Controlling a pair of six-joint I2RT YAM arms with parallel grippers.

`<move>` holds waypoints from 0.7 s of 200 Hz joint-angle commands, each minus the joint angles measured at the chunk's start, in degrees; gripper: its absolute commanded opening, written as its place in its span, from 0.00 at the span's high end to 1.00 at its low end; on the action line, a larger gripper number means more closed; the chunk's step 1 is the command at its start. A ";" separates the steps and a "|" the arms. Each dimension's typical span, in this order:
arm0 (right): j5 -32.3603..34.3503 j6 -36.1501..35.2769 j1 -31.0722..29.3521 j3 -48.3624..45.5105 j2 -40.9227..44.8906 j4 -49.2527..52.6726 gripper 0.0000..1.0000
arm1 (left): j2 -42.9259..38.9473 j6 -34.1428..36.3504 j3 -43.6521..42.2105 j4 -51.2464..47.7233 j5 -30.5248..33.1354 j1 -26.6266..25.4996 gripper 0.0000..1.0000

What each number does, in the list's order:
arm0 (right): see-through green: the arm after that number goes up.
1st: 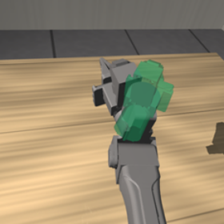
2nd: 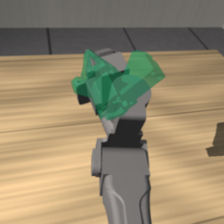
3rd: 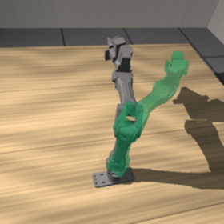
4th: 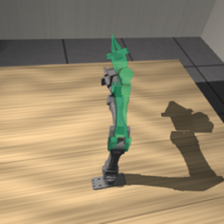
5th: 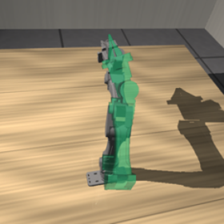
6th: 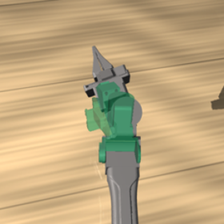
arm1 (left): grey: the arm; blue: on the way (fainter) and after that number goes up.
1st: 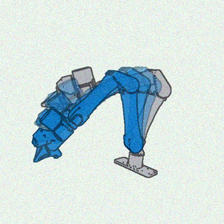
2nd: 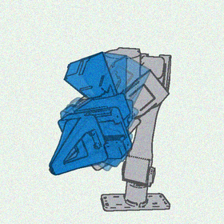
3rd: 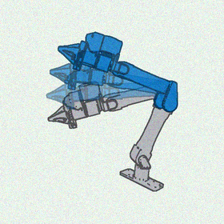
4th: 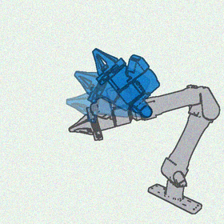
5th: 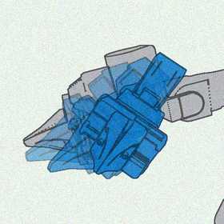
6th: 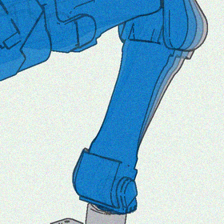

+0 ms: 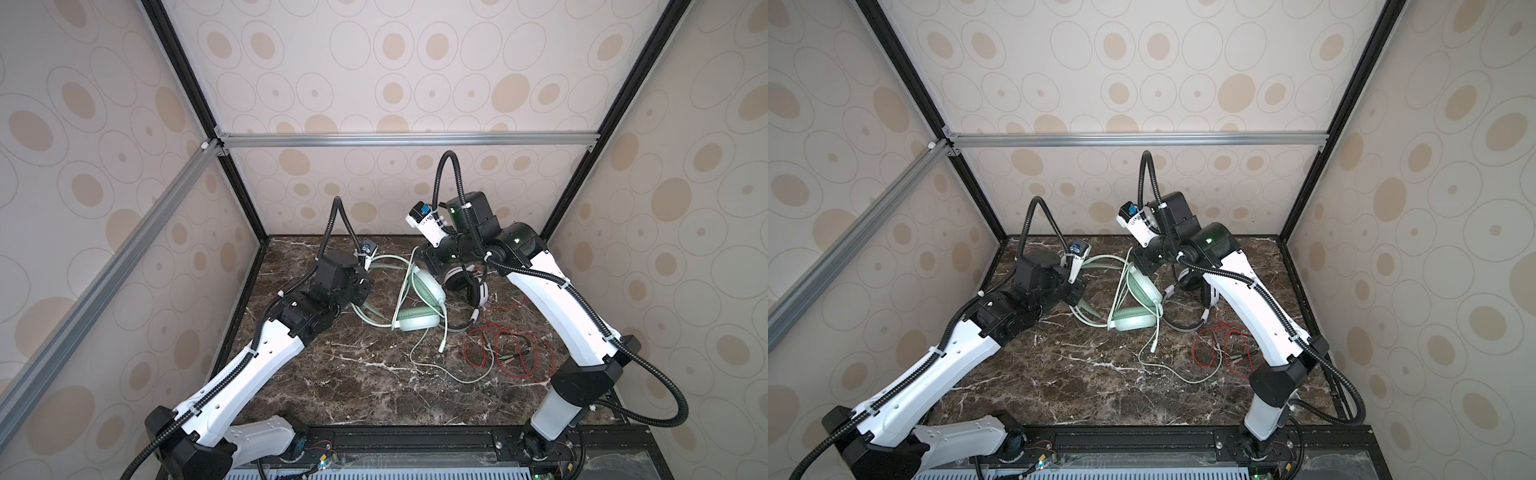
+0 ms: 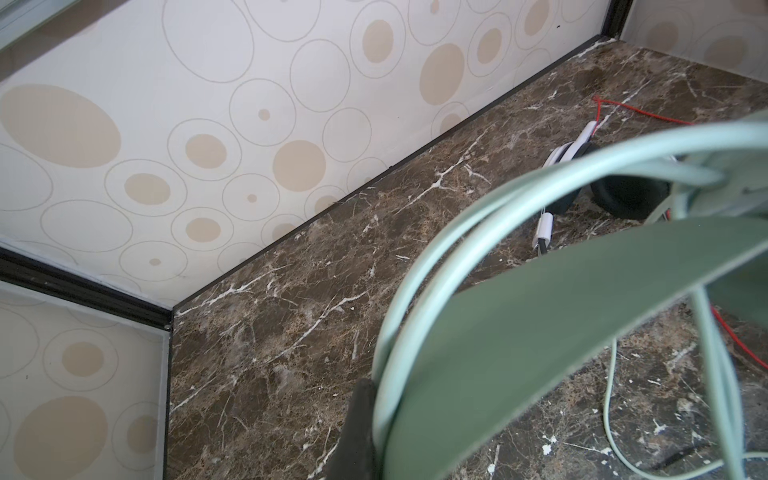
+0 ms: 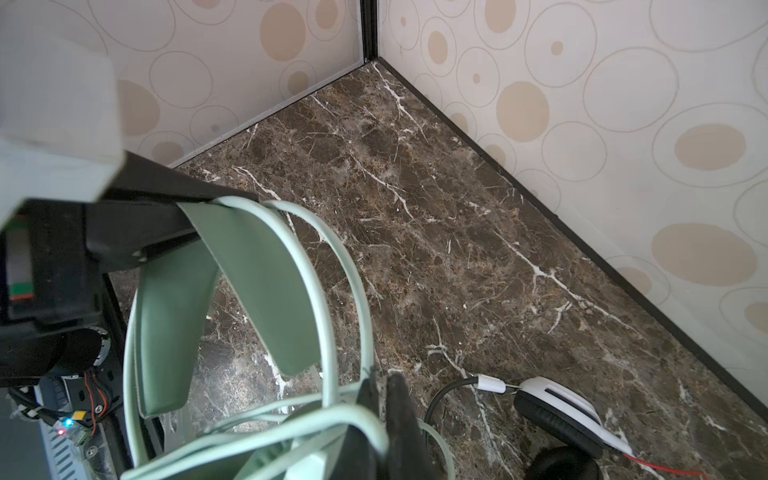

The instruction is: Wrap the headphones

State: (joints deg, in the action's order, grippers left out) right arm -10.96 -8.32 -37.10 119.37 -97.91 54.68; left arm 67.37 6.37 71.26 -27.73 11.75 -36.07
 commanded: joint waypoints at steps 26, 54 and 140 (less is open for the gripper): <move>-2.03 2.94 4.17 -5.78 1.52 -11.93 0.94 | -1.98 2.12 3.72 -4.81 -5.65 -0.81 1.00; -5.19 4.55 5.46 -11.37 3.60 -16.85 0.91 | -1.68 1.73 5.01 -5.29 -6.55 -0.80 1.00; -26.45 9.68 11.12 -27.48 9.48 -34.79 0.68 | 1.08 -0.19 12.27 -5.54 -9.04 -0.80 1.00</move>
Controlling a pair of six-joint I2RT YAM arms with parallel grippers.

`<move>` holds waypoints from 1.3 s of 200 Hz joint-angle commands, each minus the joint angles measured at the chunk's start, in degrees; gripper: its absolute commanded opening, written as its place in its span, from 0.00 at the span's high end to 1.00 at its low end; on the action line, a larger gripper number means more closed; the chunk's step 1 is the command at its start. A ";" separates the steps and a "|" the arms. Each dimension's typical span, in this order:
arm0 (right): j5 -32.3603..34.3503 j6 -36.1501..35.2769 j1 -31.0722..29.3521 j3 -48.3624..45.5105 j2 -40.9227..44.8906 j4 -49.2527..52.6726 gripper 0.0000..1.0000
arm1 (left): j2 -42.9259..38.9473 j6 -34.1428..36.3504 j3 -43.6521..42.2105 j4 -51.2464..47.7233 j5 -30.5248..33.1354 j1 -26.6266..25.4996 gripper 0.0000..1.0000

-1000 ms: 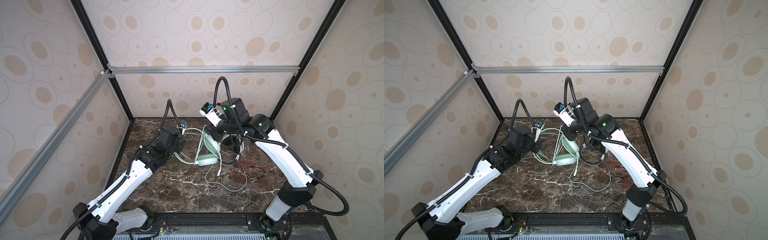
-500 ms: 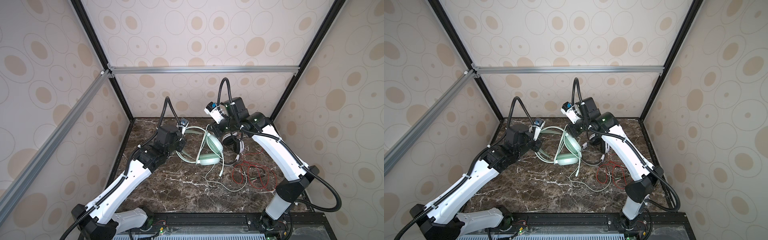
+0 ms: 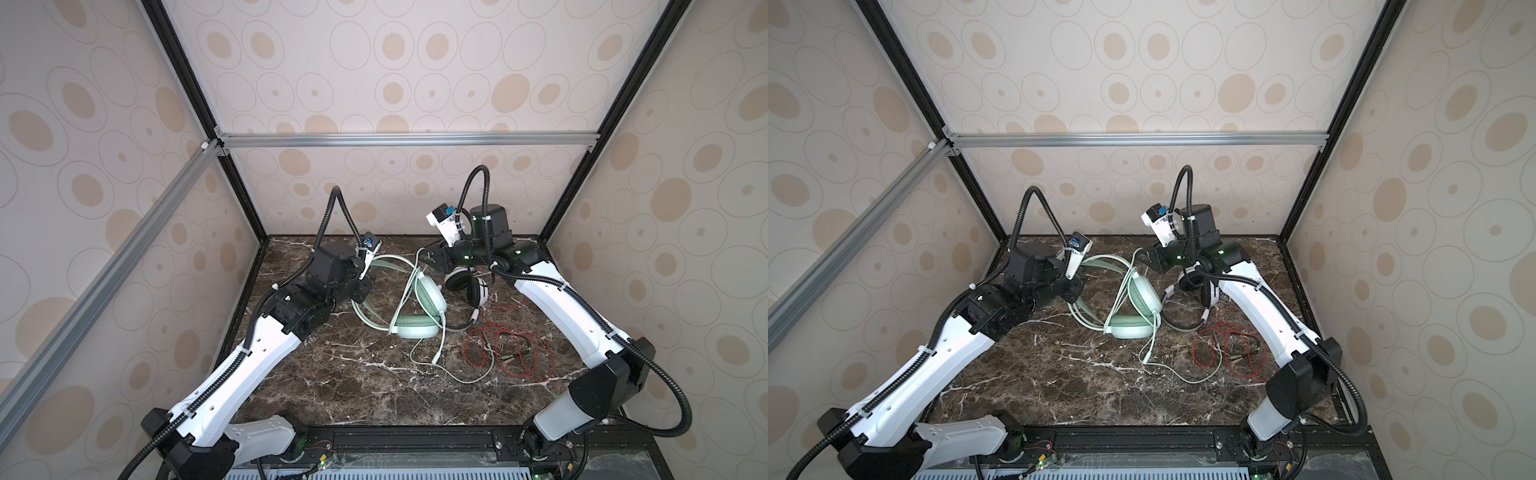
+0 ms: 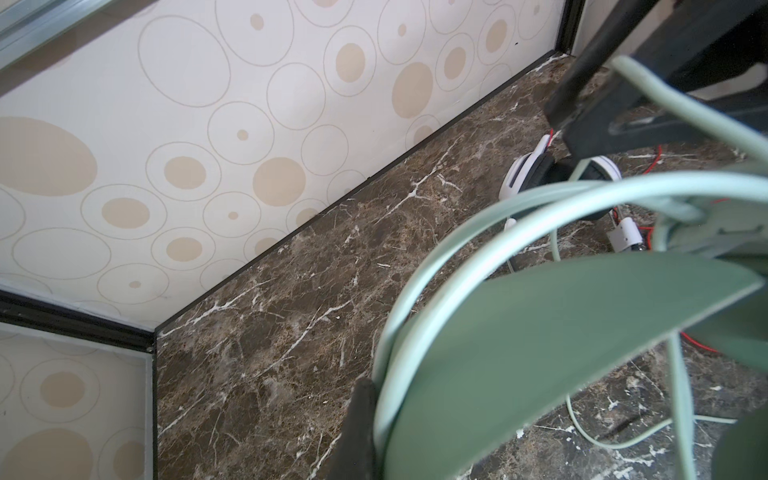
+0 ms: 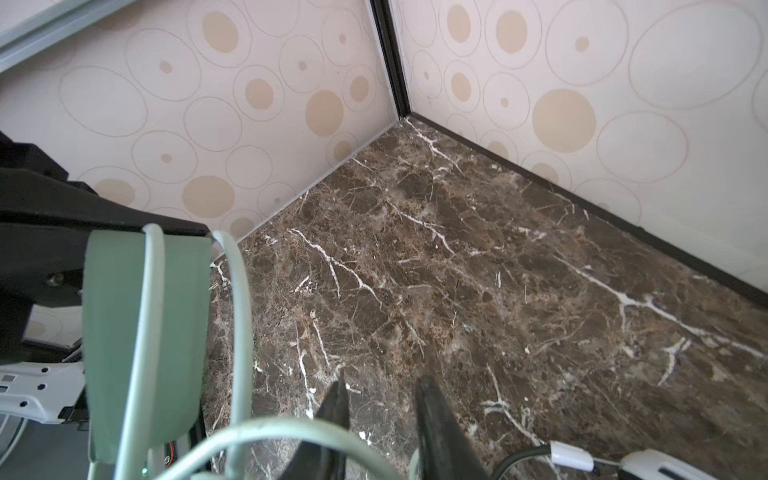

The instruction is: Wrap the headphones

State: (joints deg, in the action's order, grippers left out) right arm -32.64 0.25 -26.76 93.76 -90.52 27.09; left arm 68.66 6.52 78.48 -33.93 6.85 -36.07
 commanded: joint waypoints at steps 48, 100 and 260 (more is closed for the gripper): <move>-8.42 5.96 2.57 -9.13 4.54 -17.00 0.65 | 1.62 -3.17 11.12 0.43 -6.79 -0.73 1.00; -10.08 10.31 2.70 -15.43 5.50 -26.03 0.62 | 3.79 -6.84 17.05 -0.71 -8.85 -0.74 1.00; -6.42 26.49 2.68 -35.00 2.49 -54.53 0.62 | 11.15 -18.05 38.65 -2.54 -8.48 -0.66 1.00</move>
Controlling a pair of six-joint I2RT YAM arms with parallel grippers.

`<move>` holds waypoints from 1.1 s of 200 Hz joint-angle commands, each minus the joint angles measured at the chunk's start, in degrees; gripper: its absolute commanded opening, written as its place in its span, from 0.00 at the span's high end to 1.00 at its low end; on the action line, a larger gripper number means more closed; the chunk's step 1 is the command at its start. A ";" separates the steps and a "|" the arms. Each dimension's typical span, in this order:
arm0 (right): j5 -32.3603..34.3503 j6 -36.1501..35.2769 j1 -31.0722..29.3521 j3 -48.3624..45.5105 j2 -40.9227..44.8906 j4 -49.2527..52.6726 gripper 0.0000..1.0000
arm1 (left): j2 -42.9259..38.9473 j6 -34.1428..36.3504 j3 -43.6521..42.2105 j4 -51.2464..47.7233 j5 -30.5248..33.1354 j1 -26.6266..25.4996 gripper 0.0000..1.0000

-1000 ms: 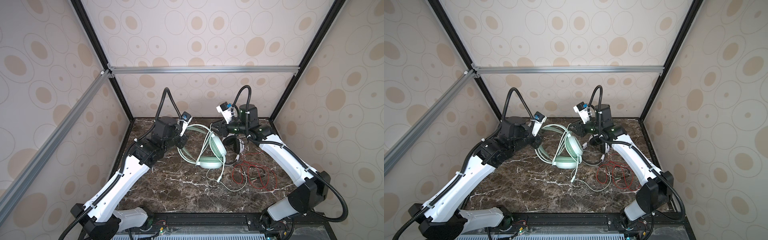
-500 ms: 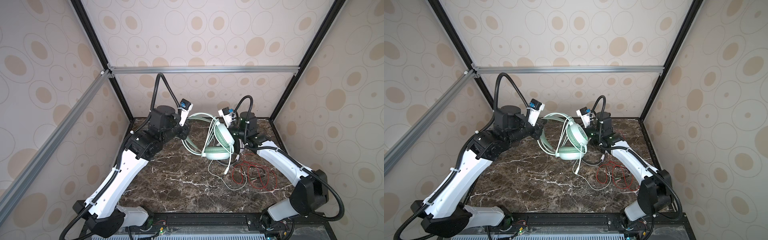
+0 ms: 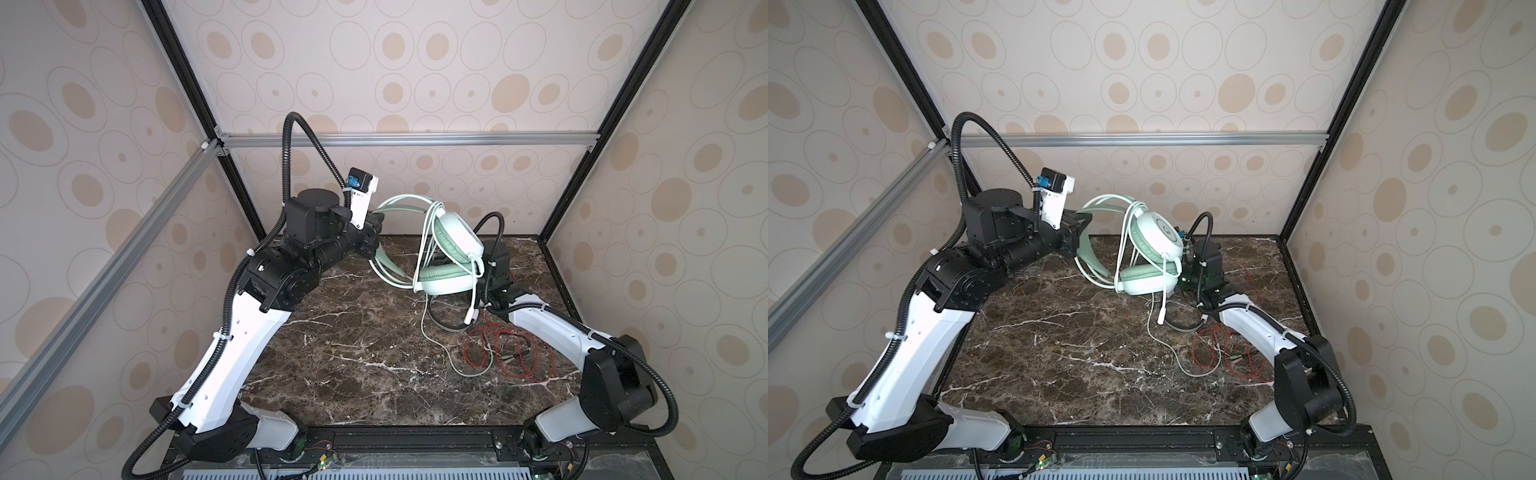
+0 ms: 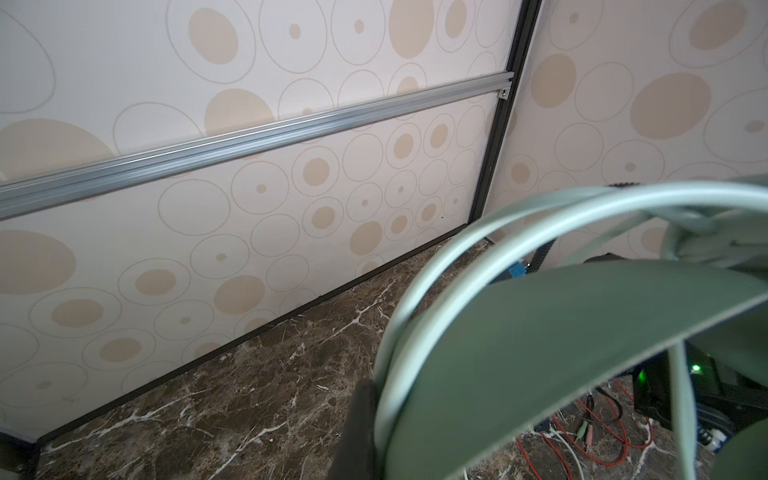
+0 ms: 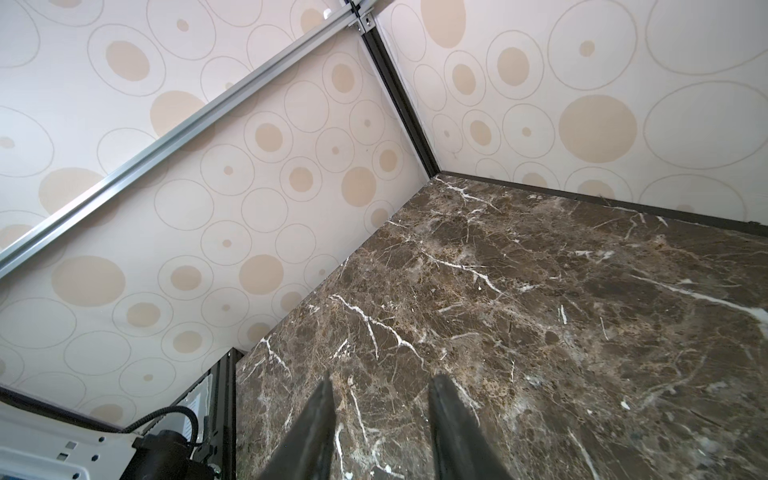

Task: Wrap the headphones
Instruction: 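Raise the headset with the left gripper while the right gripper reaches down to the cable, then grasp the hanging pale green cable with the right gripper and pull it back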

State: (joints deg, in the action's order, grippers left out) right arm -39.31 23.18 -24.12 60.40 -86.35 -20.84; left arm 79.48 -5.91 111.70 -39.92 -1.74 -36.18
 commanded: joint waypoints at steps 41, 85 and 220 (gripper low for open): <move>-0.48 5.28 -0.41 -2.74 -5.89 -11.19 0.65 | 1.08 -5.91 6.60 3.87 0.07 -0.31 1.00; -0.77 7.08 -0.65 -3.51 -9.63 -14.14 0.65 | 2.26 -6.96 7.86 3.92 0.03 0.35 1.00; 0.09 4.41 -3.37 -5.51 -12.06 -8.79 1.00 | 4.34 -15.08 8.58 9.36 5.24 7.16 1.00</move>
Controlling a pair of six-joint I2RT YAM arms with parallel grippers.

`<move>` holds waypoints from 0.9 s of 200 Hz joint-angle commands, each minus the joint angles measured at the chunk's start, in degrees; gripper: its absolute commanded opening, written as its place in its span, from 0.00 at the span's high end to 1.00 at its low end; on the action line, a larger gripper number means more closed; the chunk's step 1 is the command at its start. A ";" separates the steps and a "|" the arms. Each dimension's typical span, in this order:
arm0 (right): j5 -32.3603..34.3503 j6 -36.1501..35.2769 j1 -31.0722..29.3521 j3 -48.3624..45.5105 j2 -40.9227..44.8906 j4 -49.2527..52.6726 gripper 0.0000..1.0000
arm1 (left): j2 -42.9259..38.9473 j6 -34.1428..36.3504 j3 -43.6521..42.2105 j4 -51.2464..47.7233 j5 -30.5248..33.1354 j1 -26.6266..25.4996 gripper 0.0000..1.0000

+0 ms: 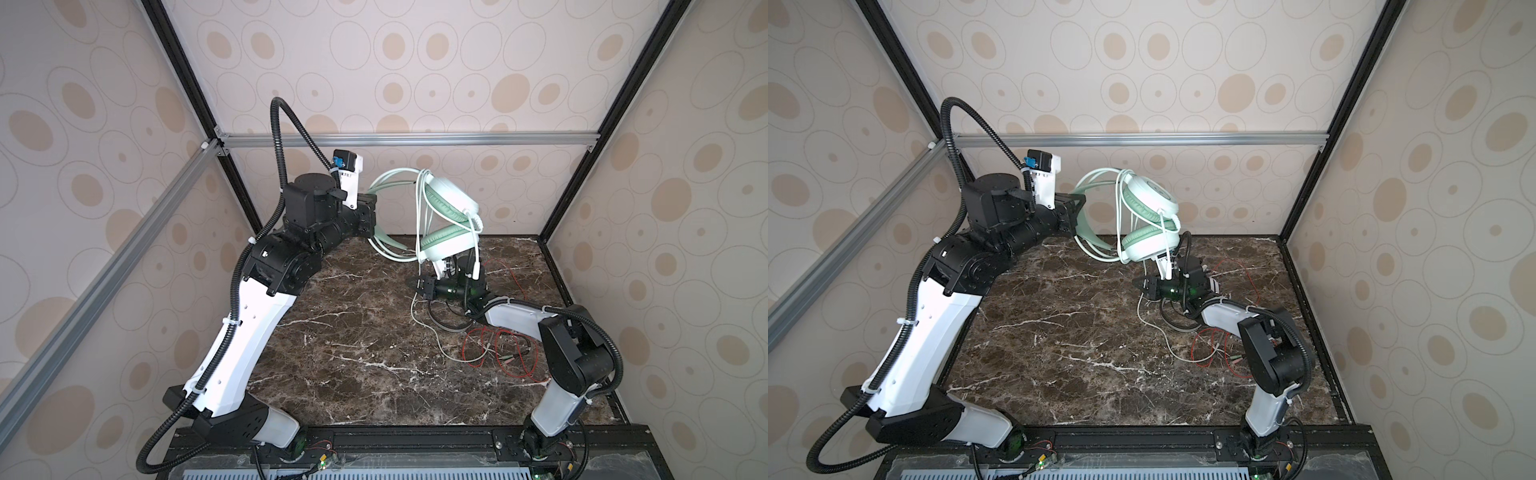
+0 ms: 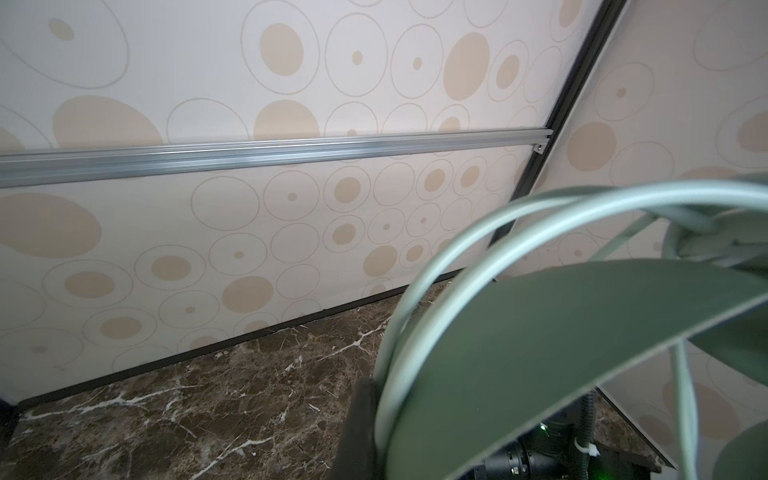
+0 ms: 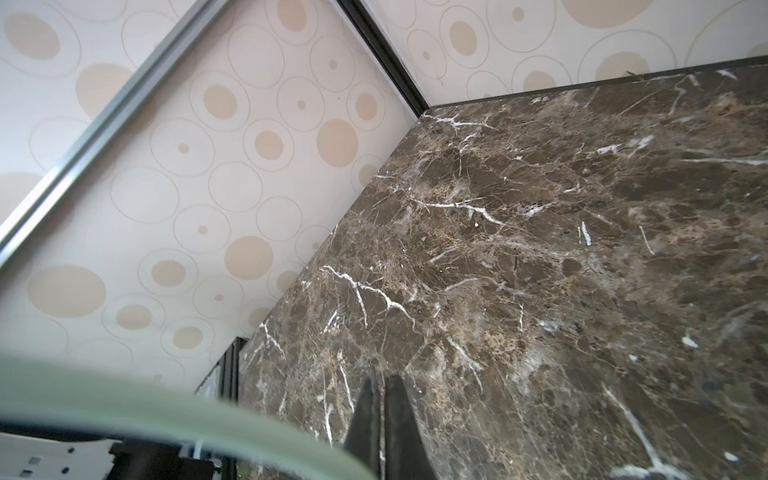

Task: Wrap the headphones
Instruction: 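Grasp the hanging pale green cable with the right gripper and pull it back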

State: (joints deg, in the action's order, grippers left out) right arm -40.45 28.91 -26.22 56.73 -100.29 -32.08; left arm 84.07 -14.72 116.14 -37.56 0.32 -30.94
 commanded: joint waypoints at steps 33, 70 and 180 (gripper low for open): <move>5.41 -4.45 -3.94 -3.81 5.35 7.66 1.00 | 0.87 -8.83 5.13 5.25 5.76 5.49 1.00; 9.60 -7.47 -6.85 -6.32 10.37 12.50 1.00 | 1.77 -11.21 4.96 3.58 8.29 9.33 1.00; 18.15 -16.67 -16.69 -7.27 23.14 31.06 1.00 | 2.41 -8.39 0.65 6.49 13.02 15.09 1.00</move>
State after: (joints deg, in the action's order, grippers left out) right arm -24.86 15.07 -40.47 50.02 -78.35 -8.82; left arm 87.53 -20.23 115.70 -39.62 10.52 -17.47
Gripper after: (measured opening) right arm 0.055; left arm 0.071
